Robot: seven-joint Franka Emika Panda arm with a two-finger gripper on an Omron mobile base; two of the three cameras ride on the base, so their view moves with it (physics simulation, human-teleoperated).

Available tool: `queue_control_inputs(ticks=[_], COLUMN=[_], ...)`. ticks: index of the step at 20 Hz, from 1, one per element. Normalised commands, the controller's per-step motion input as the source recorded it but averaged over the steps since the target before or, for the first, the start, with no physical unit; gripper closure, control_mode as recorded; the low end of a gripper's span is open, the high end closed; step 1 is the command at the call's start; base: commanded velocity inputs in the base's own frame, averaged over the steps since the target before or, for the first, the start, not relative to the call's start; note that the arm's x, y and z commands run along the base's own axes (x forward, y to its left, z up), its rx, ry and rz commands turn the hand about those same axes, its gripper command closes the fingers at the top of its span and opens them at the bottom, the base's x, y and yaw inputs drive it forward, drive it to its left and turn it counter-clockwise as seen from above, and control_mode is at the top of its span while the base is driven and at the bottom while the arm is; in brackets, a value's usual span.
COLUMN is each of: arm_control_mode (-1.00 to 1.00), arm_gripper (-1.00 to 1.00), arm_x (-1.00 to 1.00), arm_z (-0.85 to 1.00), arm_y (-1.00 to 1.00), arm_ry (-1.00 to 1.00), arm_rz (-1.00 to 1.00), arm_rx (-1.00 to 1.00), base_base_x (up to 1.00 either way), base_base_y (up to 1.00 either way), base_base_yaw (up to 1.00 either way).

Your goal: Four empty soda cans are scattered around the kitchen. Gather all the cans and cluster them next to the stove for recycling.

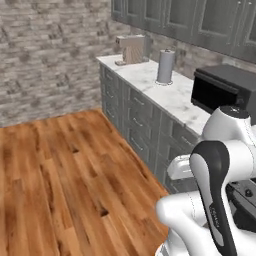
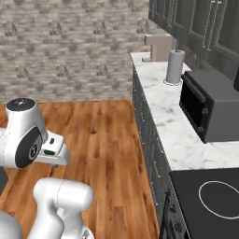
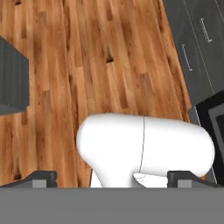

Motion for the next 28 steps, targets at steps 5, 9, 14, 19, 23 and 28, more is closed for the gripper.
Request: queue_control_inputs(ticks=[5,9,14,19,23,28], arm_control_mode=[1.00,1.00,1.00,1.00,1.00,1.00], arm_gripper=[-1.00,-1.00,-1.00,-1.00,-1.00,-1.00], arm_x=[0.00,0.00,0.00,0.00,0.00,0.00], arm_z=[0.00,0.00,0.00,0.00,0.00,0.00], arm_y=[0.00,0.00,0.00,0.00,0.00,0.00], arm_ry=[0.00,0.00,0.00,0.00,0.00,0.00], arm_rz=[0.00,0.00,0.00,0.00,0.00,0.00], arm_rx=[0.00,0.00,0.00,0.00,0.00,0.00], base_base_x=[0.77,0.62,0.49,0.38,0.50,0.61], base_base_y=[0.02,0.03,0.00,0.00,0.00,-0.11], base_base_yaw=[0.30,0.33,0.35,0.38,0.38,0.41])
